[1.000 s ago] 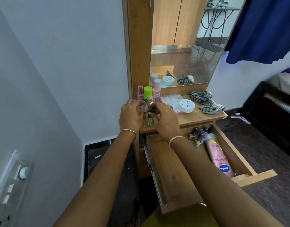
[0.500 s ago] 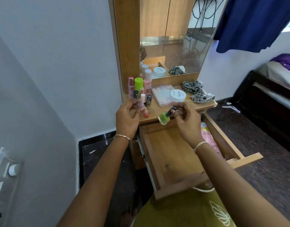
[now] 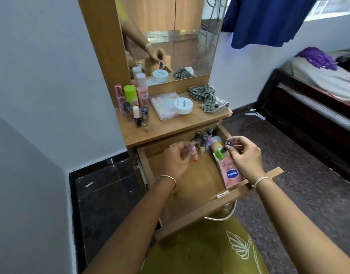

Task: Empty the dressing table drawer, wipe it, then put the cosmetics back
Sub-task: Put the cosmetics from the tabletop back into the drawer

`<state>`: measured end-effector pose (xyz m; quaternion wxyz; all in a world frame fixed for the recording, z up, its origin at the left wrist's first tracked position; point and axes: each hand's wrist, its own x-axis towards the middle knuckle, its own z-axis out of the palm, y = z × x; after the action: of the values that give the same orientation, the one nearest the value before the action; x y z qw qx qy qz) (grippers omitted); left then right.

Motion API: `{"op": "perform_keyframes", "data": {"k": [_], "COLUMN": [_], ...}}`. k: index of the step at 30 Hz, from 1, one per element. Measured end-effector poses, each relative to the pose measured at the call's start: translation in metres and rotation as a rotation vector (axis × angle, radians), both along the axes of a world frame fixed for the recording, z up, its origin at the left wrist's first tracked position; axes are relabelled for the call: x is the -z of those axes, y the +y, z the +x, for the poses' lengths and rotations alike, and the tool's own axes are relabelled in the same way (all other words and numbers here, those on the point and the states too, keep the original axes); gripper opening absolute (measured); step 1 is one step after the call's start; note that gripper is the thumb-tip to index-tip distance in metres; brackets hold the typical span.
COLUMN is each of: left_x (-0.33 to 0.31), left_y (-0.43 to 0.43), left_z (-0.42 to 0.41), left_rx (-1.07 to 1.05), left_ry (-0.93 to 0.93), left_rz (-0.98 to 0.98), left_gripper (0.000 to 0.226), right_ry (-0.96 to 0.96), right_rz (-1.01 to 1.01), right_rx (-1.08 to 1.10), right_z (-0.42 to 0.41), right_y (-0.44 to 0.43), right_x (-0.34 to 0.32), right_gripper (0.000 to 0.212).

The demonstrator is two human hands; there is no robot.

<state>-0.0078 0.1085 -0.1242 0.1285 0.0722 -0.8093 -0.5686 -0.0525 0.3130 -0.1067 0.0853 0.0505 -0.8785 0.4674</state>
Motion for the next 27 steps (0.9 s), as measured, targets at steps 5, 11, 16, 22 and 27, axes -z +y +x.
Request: {"op": "perform_keyframes", "data": {"k": [5,11,16,22,27], "left_x": [0.01,0.02,0.024,0.019,0.019], "left_y": [0.022,0.035,0.036,0.035,0.034], "left_z": [-0.023,-0.044,-0.047,-0.047,-0.042], "left_rx": [0.054,0.066,0.065,0.091,0.089], "left_ry": [-0.081,-0.08,-0.134,-0.171,-0.148], "left_rz": [-0.085,-0.239,-0.385,-0.478,-0.473], "left_gripper": [0.024,0.027,0.025,0.023,0.031], "right_ry": [-0.011,0.063,0.111,0.099,0.098], "right_rz": [0.143,0.26,0.363,0.441,0.466], "right_rx": [-0.045,-0.088,-0.12,-0.119,-0.113], "right_z": [-0.008,-0.017,-0.021,-0.022,-0.02], "right_y": [-0.006,-0.016,-0.019,-0.022,-0.023], "right_x": [0.008,0.015,0.024,0.03,0.029], "right_gripper": [0.017,0.021,0.023,0.021,0.021]}}
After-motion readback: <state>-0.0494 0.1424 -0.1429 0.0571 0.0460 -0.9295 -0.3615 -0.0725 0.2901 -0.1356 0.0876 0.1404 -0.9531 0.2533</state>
